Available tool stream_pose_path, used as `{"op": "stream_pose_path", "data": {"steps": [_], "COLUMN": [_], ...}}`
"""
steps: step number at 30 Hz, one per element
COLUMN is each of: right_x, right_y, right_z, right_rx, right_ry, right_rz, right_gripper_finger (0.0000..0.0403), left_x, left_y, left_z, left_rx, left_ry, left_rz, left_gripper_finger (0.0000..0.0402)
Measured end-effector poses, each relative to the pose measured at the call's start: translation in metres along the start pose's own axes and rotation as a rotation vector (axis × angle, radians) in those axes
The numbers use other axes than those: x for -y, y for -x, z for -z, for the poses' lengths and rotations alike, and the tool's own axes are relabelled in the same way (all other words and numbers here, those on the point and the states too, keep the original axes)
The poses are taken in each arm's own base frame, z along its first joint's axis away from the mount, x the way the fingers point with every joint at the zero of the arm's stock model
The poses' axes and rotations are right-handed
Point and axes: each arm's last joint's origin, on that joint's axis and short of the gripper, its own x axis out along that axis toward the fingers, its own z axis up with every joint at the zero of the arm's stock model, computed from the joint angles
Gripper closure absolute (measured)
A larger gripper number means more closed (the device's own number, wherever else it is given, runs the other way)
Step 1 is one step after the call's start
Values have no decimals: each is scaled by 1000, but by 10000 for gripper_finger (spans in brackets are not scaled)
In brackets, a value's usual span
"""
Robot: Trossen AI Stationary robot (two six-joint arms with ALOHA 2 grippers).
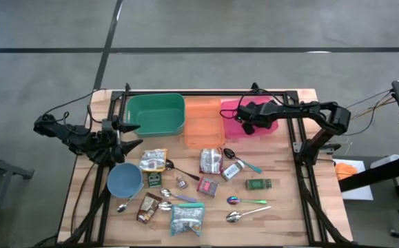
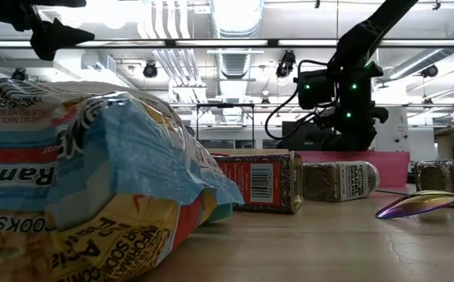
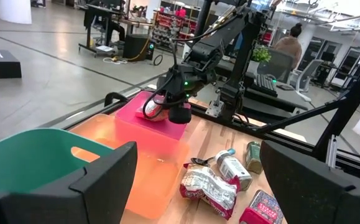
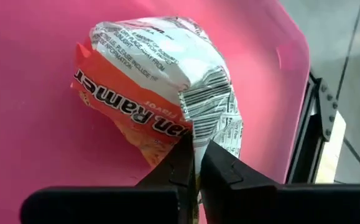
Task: Pick & Place Food Item
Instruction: Put the orange noodle pack into the pink bin, then put the brown seasoning bottle into the orange bin
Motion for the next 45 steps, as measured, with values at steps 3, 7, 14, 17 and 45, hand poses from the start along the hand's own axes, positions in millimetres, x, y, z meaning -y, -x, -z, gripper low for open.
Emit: {"op": "stream_pose_path", "data": {"steps": [3, 7, 14, 17, 45], "right_x": [0, 2, 13, 20, -13], "right_y": [1, 4, 19, 30, 105], "right_z": [0, 0, 0, -1, 47], "right_rx": [-11, -4, 28, 51, 399], "right_ry": [17, 18, -18, -40, -11], "right_rz": [-22, -39, -77, -103, -385], "right_gripper_finger": [357, 304, 238, 221, 206], "left_x": [0, 0, 0, 0, 65], "left_y": [0, 0, 0, 0, -68], "left_z": [0, 0, 0, 0, 14], "left_rx": [0, -1, 0, 0, -605], "left_ry": [0, 2, 2, 3, -257], "left_rz": [0, 0, 0, 0, 33], "left_gripper_finger": [61, 61, 61, 61, 61]}}
